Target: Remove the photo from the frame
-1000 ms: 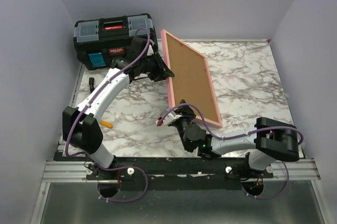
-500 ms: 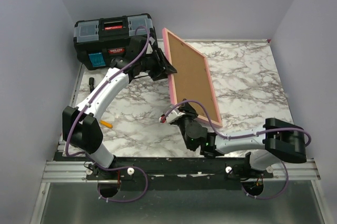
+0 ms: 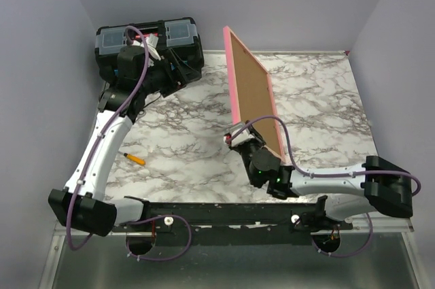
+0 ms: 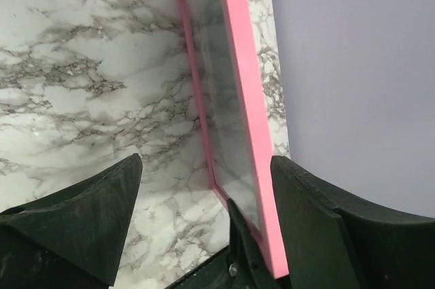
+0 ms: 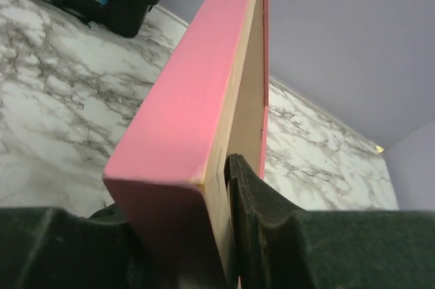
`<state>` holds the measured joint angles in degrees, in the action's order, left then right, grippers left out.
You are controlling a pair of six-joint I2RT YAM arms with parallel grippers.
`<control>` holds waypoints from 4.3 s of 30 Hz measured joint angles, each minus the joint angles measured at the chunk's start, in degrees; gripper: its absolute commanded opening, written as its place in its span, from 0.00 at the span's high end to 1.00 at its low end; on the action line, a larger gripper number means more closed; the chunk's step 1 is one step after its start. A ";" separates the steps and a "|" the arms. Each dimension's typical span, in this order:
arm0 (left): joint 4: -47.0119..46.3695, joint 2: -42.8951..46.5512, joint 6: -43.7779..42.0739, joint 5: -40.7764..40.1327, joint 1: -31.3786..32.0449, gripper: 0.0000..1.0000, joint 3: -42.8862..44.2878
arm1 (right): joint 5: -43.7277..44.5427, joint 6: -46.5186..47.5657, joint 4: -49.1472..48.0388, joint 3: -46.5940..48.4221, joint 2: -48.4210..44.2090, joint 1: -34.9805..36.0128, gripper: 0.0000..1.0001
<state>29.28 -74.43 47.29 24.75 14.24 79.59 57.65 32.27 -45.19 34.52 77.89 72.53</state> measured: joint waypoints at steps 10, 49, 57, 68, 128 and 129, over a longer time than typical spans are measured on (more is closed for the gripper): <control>-1.16 5.70 -2.29 -0.74 -0.70 0.21 -4.44 | -0.33 -18.84 4.61 -1.81 -13.35 -9.90 0.99; -11.78 4.33 0.48 4.87 -0.74 0.23 -15.37 | -10.43 -142.64 117.33 4.37 -44.81 -27.06 0.00; -13.07 0.13 -3.30 6.08 1.84 0.23 -15.78 | -8.46 -101.39 96.37 10.32 -33.81 -27.17 0.00; -10.97 -0.11 -9.16 7.48 3.13 0.23 -13.51 | -24.06 -75.43 80.78 29.75 2.64 -35.26 0.00; -15.06 2.21 -6.64 14.95 3.15 0.23 -14.80 | -33.86 -65.29 66.69 14.03 11.17 -74.01 0.54; -15.06 2.21 -6.64 14.95 3.15 0.23 -14.80 | -33.70 -65.18 66.38 13.99 11.19 -74.05 0.57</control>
<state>14.22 -72.23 40.64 39.70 17.39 64.79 23.94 -32.91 21.19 48.51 89.08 -1.52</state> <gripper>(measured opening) 0.770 0.531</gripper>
